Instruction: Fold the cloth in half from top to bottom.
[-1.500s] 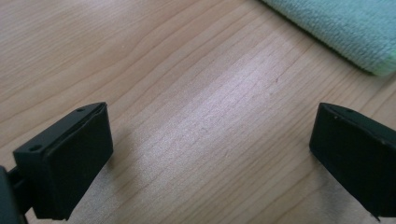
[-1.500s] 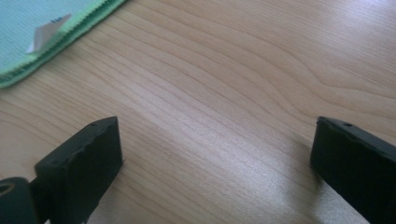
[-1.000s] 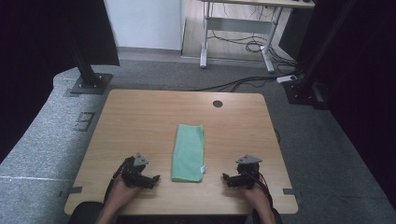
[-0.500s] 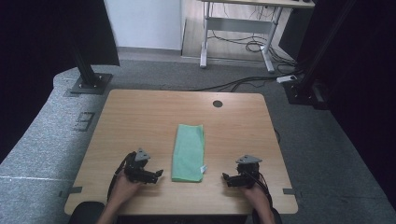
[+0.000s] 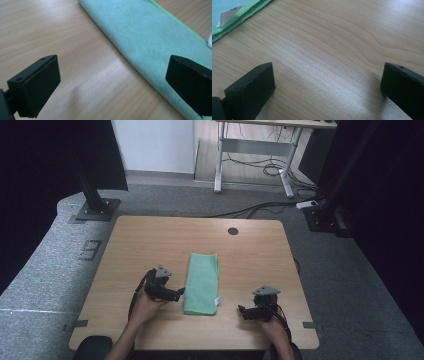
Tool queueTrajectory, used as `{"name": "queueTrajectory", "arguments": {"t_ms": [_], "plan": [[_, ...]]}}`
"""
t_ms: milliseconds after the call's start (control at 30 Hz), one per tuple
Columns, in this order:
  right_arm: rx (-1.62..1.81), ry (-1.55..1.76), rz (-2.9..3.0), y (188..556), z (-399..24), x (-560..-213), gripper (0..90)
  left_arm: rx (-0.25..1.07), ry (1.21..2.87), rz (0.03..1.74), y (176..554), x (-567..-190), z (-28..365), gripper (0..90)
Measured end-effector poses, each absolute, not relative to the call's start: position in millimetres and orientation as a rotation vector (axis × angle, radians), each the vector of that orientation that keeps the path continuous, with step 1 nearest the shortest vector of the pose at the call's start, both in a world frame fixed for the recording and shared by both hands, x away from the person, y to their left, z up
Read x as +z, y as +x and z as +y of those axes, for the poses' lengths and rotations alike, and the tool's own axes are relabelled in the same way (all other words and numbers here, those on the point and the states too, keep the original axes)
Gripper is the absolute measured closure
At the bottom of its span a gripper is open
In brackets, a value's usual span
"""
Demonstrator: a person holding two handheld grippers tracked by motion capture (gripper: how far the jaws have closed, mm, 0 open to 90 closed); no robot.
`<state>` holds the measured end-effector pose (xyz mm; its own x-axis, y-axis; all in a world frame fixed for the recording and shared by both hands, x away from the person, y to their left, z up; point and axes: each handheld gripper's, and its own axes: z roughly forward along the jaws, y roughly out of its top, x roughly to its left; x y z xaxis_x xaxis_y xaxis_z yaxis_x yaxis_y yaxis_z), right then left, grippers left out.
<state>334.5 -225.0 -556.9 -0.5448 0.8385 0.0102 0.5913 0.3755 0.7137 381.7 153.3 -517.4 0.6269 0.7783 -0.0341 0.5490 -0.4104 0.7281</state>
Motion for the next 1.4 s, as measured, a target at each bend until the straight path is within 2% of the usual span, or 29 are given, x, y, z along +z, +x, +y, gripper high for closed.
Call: {"name": "queueTrajectory", "arguments": {"t_ms": [600, 800, 1400], "plan": [[0.968, 1.244, 2.287, 335.4, -224.6, -557.0, 0.0, 0.439, 2.152, 1.107, 415.2, -537.9, 134.9, 0.0], [0.969, 1.243, 2.287, 335.7, -224.4, -557.0, 0.0, 0.435, 2.181, 1.113, 414.7, -548.3, 131.8, 0.2], [0.967, 1.240, 2.297, 337.0, -222.9, -556.1, 0.1, 0.400, 2.195, 1.090, 396.7, -549.0, 136.5, 1.5]]}}
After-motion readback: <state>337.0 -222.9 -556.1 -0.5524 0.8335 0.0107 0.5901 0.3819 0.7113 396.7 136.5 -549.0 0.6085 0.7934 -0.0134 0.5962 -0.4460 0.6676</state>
